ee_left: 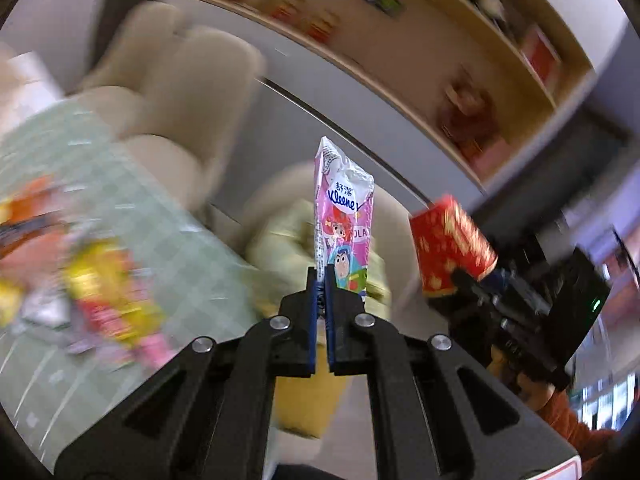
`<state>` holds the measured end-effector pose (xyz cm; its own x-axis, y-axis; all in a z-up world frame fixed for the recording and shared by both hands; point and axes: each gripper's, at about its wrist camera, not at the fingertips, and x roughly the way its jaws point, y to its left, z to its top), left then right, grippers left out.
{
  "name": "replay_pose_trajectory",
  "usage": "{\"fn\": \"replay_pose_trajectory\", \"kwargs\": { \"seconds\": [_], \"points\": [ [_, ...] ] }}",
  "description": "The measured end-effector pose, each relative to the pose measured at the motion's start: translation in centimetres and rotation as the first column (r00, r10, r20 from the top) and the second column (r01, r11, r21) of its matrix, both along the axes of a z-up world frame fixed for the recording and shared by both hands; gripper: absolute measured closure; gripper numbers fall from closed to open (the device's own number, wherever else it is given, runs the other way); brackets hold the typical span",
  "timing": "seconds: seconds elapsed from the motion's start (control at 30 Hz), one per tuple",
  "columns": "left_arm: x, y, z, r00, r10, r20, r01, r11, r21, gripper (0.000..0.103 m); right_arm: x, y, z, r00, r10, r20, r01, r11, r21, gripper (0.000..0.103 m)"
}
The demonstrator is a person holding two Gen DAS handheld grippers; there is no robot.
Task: Collect trash
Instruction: 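Carry the pink pack and red can to the bin and release both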
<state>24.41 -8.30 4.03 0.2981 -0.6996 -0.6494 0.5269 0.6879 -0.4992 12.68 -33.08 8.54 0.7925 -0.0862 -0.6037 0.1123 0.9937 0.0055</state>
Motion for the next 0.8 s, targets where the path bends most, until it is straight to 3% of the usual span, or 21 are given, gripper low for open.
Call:
{"fn": "replay_pose_trajectory", "kwargs": {
  "seconds": [0.1,0.2,0.33,0.4,0.5,0.6,0.73,0.8],
  "points": [
    [0.9,-7.2,-2.1,0.991,-0.126,-0.042,0.128,0.991,0.029,0.100,-1.0,-4.0,-0.4,0.998,-0.065,-0.014,0.065,0.998,0.001,0.056],
    [2.4,-12.8,-4.5,0.982,-0.171,-0.074,0.178,0.980,0.094,0.100,-1.5,-7.3,-1.6,0.994,-0.101,-0.043,0.101,0.995,0.005,0.056],
    [4.8,-16.4,-9.3,0.980,-0.126,-0.152,0.167,0.939,0.299,0.100,-0.8,-9.8,-3.2,0.993,-0.094,-0.075,0.096,0.995,0.016,0.056],
    [5.1,-16.4,-10.9,0.976,-0.106,-0.192,0.170,0.918,0.358,0.100,-0.1,-10.7,-4.0,0.994,-0.069,-0.083,0.072,0.997,0.029,0.056],
    [4.8,-14.6,-12.1,0.972,-0.075,-0.224,0.160,0.907,0.390,0.099,2.7,-10.3,-5.7,0.994,-0.016,-0.112,0.024,0.997,0.070,0.056],
    [4.4,-12.4,-11.4,0.976,-0.059,-0.208,0.132,0.924,0.360,0.096,6.0,-9.0,-7.7,0.985,0.077,-0.154,-0.059,0.991,0.119,0.056],
    [4.0,-10.4,-8.6,0.992,-0.003,-0.126,0.043,0.948,0.315,0.083,9.5,-5.8,-11.1,0.956,0.193,-0.222,-0.150,0.969,0.197,0.056],
    [3.8,-9.1,-7.8,0.995,0.031,-0.100,-0.001,0.956,0.292,0.082,10.4,-3.9,-12.6,0.942,0.225,-0.247,-0.172,0.960,0.219,0.056]
  ]
}}
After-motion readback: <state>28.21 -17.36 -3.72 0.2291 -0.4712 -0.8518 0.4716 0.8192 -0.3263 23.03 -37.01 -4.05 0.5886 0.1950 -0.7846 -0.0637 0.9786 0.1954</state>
